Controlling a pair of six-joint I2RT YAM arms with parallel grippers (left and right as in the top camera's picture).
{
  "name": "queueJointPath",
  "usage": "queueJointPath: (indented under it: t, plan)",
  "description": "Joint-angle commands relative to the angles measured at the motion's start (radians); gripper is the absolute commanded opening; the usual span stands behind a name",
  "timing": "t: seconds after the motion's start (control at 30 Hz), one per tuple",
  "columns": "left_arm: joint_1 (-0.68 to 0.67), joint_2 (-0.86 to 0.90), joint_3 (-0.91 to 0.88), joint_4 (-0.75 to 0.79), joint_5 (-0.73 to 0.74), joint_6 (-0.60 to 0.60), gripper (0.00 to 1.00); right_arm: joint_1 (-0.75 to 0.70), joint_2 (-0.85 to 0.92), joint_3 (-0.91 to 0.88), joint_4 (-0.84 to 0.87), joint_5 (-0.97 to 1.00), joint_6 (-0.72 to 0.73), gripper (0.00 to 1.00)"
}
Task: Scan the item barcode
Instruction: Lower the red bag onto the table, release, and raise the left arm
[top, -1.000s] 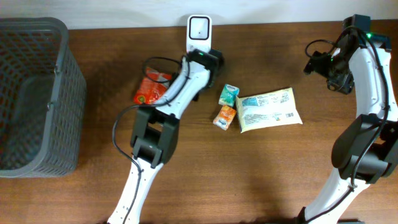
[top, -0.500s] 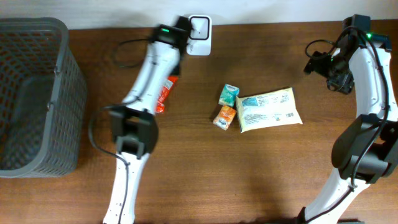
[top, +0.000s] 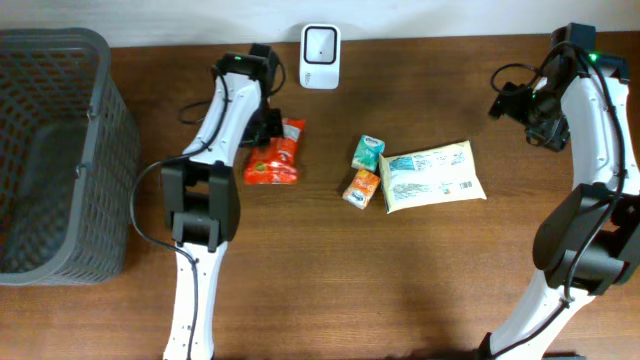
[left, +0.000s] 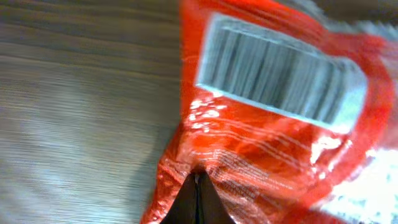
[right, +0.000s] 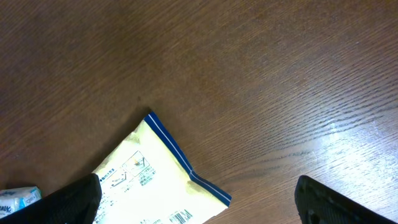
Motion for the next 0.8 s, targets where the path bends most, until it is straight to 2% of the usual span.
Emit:
queueJointPath:
  t: [0.0, 0.2, 0.47, 0.53, 0.63, 0.77]
  plan:
    - [-0.046, 0.000, 0.005, -0.026, 0.064, 0.031, 0.00, 0.000, -0.004, 0.011, 0.000, 0.013, 0.000, 0.99]
    - [-0.050, -0.030, 0.223, -0.157, 0.069, 0.031, 0.00, 0.000, -0.004, 0.011, 0.000, 0.013, 0.000, 0.99]
    - [-0.062, 0.050, 0.205, 0.001, 0.013, 0.030, 0.00, 0.000, -0.004, 0.011, 0.000, 0.013, 0.000, 0.99]
    - [-0.065, 0.090, 0.205, 0.003, 0.030, 0.030, 0.00, 0.000, -0.004, 0.011, 0.000, 0.013, 0.000, 0.99]
    - [-0.079, 0.143, 0.205, -0.005, 0.155, 0.031, 0.00, 0.000, -0.004, 0.011, 0.000, 0.013, 0.000, 0.99]
    - [-0.103, 0.142, 0.223, -0.032, 0.162, 0.031, 0.00, 0.000, -0.004, 0.011, 0.000, 0.013, 0.000, 0.99]
